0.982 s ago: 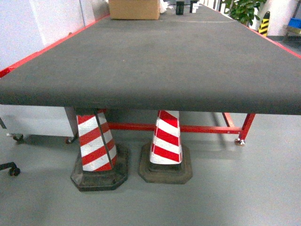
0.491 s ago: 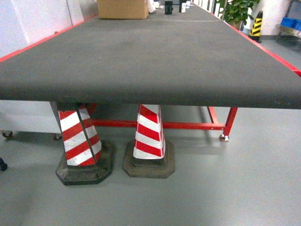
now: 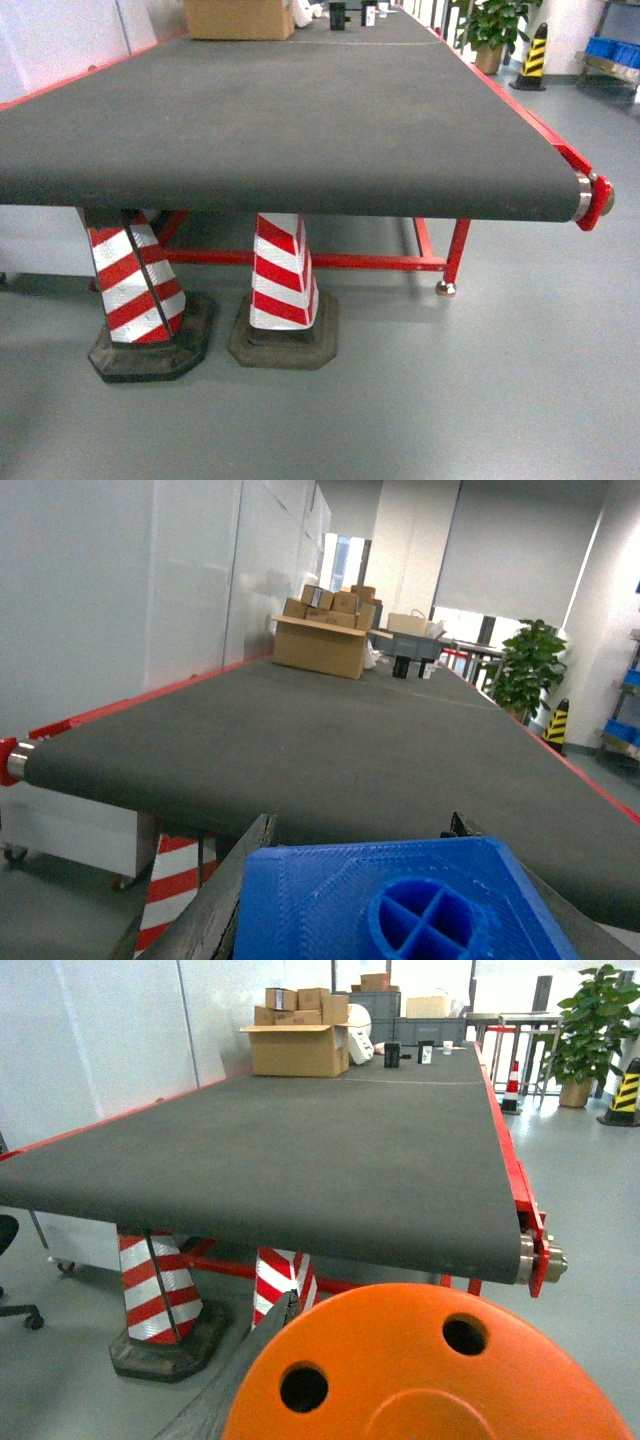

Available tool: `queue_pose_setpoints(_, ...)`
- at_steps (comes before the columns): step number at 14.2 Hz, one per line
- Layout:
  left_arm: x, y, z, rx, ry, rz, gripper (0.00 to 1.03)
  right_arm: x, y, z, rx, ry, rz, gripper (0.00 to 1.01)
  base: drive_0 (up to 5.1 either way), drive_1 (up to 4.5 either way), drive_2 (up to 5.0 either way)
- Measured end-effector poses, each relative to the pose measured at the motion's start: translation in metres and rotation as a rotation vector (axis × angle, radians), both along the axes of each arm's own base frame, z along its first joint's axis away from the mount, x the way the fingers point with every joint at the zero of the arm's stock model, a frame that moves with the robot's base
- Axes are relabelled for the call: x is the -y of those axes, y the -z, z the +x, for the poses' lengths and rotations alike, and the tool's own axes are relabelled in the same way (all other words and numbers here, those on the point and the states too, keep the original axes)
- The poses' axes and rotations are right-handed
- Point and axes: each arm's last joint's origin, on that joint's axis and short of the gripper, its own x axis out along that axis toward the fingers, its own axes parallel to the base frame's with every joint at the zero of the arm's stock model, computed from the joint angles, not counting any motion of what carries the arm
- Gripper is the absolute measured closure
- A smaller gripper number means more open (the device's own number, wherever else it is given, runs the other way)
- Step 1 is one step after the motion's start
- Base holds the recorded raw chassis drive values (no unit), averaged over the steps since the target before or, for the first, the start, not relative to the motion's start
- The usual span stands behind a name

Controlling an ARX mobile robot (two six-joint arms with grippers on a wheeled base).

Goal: Sort blue parts and orange caps into right shelf containers

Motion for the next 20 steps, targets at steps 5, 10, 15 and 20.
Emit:
queue_pose_setpoints(5,0.0,0.0002,0.0,-0.002,-0.001,0.0,0.59,0.0,-0.0001,0.0,0.001,0.0,0.0,0.59,4.8,-1.48,-3.4)
queue_pose_setpoints(10,0.0,0.0004,0.0002,-0.004,-0.001,0.0,0.59,0.0,-0.0002,0.0,0.003,0.0,0.0,0.59,4.8,-1.5,-3.4)
queue_pose_setpoints(15,0.0,0.0005,0.0002,-0.006,-0.001,0.001,0.59,0.0,0.0003,0.0001,-0.002,0.0,0.0,0.59,4.9,-1.38,-3.3)
queue_pose_setpoints(20,0.0,0.0005,0.0002,-0.005,-0.001,0.001,0.59,0.0005,0.0003,0.0,-0.002,0.004,0.0,0.59,4.9,-1.38,-3.3)
